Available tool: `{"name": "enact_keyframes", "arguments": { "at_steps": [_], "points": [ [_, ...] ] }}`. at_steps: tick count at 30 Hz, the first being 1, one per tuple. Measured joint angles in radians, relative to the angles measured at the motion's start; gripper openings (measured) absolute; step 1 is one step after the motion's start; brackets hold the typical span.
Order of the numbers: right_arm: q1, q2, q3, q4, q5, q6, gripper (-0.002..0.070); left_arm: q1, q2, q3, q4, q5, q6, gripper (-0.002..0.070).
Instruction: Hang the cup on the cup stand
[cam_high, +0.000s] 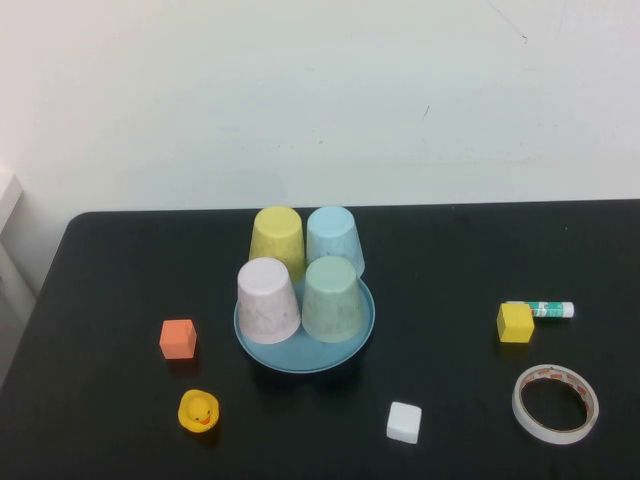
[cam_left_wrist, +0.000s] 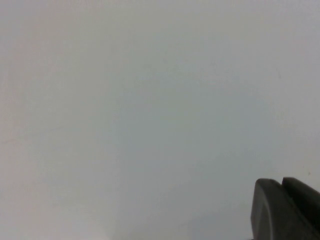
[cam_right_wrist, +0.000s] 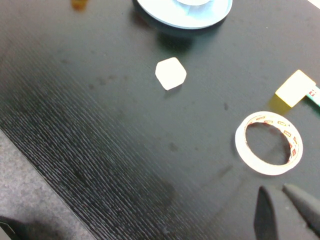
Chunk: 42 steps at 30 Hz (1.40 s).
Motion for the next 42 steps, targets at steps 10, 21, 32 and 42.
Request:
{"name": "enact_keyframes", "arguments": {
  "at_steps": [10, 21, 32, 42],
  "points": [
    [0.000, 0.000, 0.000, 0.000, 0.000, 0.000, 0.0000, 0.090, -0.023, 0.108, 0.410, 0.239, -0.566, 0.0000],
    [0.000, 0.000, 0.000, 0.000, 0.000, 0.000, 0.0000, 0.090, -0.025, 0.106, 0.515, 0.463, -0.724, 0.0000],
    [0.000, 0.000, 0.000, 0.000, 0.000, 0.000, 0.0000, 0.090, -0.026, 0.106, 0.521, 0.466, -0.728, 0.0000],
    [0.000, 0.000, 0.000, 0.000, 0.000, 0.000, 0.0000, 0.090, -0.026, 0.106, 0.525, 0.467, -0.728, 0.0000]
  ]
}}
